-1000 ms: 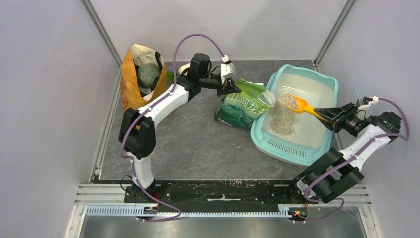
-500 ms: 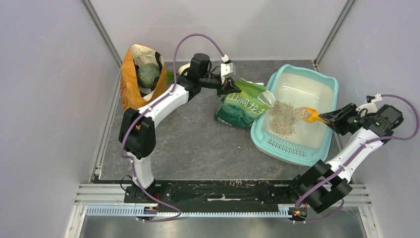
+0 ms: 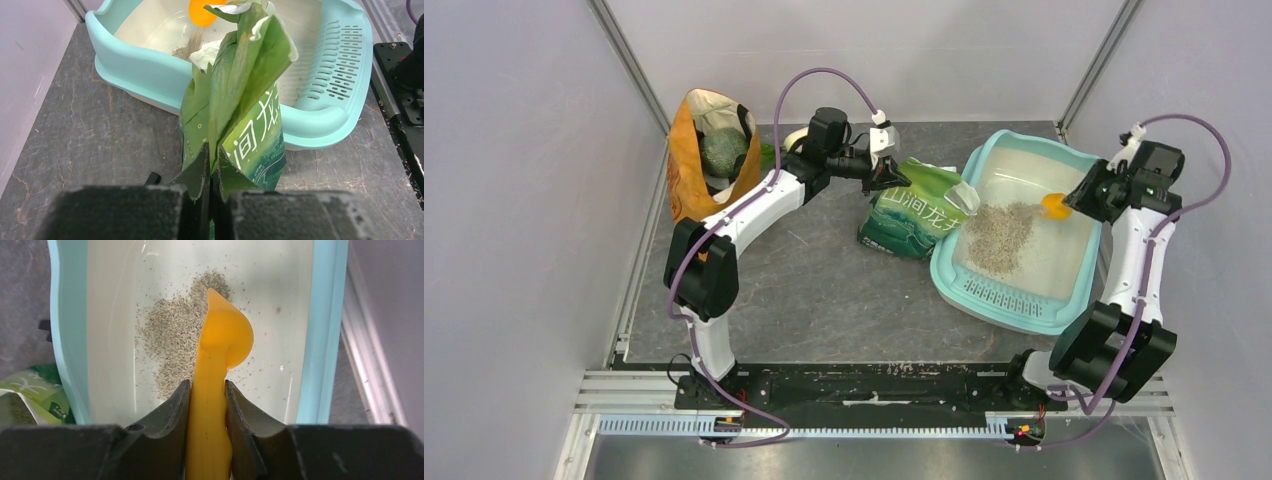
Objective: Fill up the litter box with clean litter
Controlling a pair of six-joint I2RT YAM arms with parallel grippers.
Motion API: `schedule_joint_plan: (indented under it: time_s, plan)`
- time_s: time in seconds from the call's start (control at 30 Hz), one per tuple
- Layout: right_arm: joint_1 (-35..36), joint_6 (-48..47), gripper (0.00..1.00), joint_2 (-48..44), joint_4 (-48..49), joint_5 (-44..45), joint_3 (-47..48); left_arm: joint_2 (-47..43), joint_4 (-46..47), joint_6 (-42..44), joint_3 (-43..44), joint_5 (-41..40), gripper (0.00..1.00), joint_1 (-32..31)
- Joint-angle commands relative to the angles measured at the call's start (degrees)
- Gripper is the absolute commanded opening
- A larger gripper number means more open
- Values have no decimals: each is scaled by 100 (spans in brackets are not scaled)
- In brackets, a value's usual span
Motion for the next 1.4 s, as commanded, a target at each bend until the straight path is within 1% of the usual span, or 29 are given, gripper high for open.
schedule_joint_plan:
  time_s: [0.0, 0.07, 0.17, 0.23, 0.3, 0.33, 0.4, 0.43, 0.5, 0.57, 0.7, 0.8, 1.0, 1.07, 1.2, 1.23, 1.37]
  plan:
    - [263, -1345, 0, -5, -539, 641, 669, -228, 711, 18, 325, 82, 2, -29]
    - [345, -1677, 0, 22, -854, 630, 941, -246, 685, 53, 288, 83, 2, -26]
    - [346, -1973, 0, 114, -1479, 135, 1513, -264, 650, 107, 257, 92, 2, -25]
    - [346, -2003, 0, 346, -2247, -498, 2264, -293, 649, 134, 227, 117, 2, -25]
    - [346, -2007, 0, 569, -2986, -1462, 2918, -338, 649, 175, 172, 144, 2, -25]
    - [346, -1847, 0, 629, -3206, -1782, 3134, -364, 646, 194, 145, 140, 2, -25]
    - [349, -1643, 0, 673, -3518, -2663, 3424, -409, 641, 236, 89, 149, 2, -26]
    - [374, -1461, 0, 658, -3559, -2943, 3486, -435, 641, 257, 62, 153, 2, -25]
    - [452, -1257, 0, 582, -3560, -3421, 3521, -464, 628, 285, 24, 171, 2, -25]
    - [570, -1119, 0, 496, -3535, -3610, 3530, -497, 614, 311, -1, 184, 2, -28]
    - [877, -1160, 0, 497, -3684, -3455, 3497, -536, 597, 360, -20, 215, 2, -34]
    - [1065, -1096, 0, 513, -3544, -3128, 3306, -554, 588, 388, -20, 220, 2, -35]
    - [1677, -920, 0, 645, -3154, -2024, 3010, -688, 496, 579, -62, 250, 2, -51]
    - [1840, -879, 0, 742, -3103, -1849, 2946, -758, 441, 659, -73, 259, 2, -54]
    - [2296, -595, 0, 825, -2654, -1509, 2743, -915, 438, 907, -171, 280, 2, -69]
    - [2450, -513, 0, 880, -2565, -1333, 2741, -951, 293, 983, -203, 289, 2, -73]
    - [2803, -78, 0, 1283, -2585, -818, 2931, -1081, 139, 1438, -313, 282, 2, -104]
